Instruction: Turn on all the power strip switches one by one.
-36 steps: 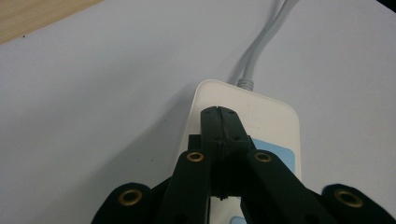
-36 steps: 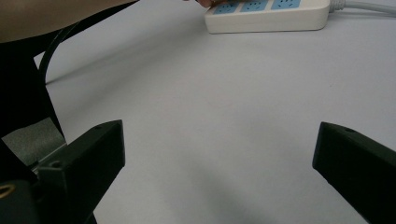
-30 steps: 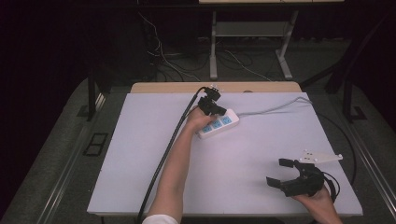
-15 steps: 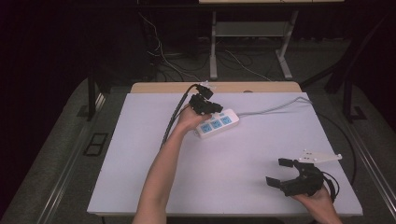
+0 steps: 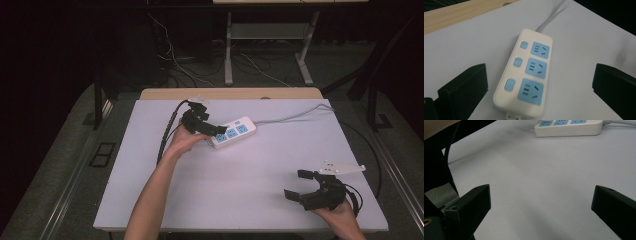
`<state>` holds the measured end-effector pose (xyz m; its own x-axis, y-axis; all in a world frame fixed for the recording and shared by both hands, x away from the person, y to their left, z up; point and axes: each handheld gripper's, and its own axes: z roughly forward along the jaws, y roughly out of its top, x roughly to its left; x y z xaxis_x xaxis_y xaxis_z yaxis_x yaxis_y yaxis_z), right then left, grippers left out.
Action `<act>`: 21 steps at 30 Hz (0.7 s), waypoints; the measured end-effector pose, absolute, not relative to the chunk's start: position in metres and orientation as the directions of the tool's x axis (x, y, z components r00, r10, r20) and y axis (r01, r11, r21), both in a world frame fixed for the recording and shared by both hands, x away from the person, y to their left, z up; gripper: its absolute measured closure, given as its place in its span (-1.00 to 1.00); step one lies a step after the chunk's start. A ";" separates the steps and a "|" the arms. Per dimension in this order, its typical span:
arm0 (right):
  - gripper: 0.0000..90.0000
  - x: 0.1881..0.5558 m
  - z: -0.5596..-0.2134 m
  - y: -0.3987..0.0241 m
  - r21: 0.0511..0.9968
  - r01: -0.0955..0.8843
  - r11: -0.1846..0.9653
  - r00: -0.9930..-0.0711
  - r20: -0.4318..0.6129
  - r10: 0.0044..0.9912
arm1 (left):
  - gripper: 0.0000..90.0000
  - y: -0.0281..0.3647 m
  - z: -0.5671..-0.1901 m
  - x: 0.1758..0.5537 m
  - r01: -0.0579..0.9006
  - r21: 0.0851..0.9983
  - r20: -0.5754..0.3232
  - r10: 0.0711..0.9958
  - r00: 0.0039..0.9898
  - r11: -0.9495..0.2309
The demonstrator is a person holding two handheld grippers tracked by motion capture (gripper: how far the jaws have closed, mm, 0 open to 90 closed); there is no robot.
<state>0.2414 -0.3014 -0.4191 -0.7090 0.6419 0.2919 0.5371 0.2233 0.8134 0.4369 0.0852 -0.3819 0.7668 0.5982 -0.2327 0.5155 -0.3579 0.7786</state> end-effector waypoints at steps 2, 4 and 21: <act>-0.95 0.241 -0.419 -0.301 0.813 0.538 0.224 -0.709 0.293 0.641 | -1.00 0.094 -0.381 0.429 0.510 0.789 -0.230 0.605 0.763 -0.343; -0.95 0.241 -0.419 -0.300 0.812 0.539 0.224 -0.709 0.294 0.641 | -1.00 0.101 -0.380 0.421 0.505 0.796 -0.227 0.609 0.760 -0.333; -0.95 0.242 -0.420 -0.300 0.808 0.547 0.219 -0.700 0.299 0.648 | -1.00 0.151 -0.384 0.344 0.462 0.841 -0.198 0.633 0.749 -0.283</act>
<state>0.2425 -0.2996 -0.4204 -0.7002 0.6483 0.2989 0.5474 0.2188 0.8078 0.3438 0.1509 -0.3840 0.7485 0.6328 -0.1982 0.4616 -0.2827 0.8408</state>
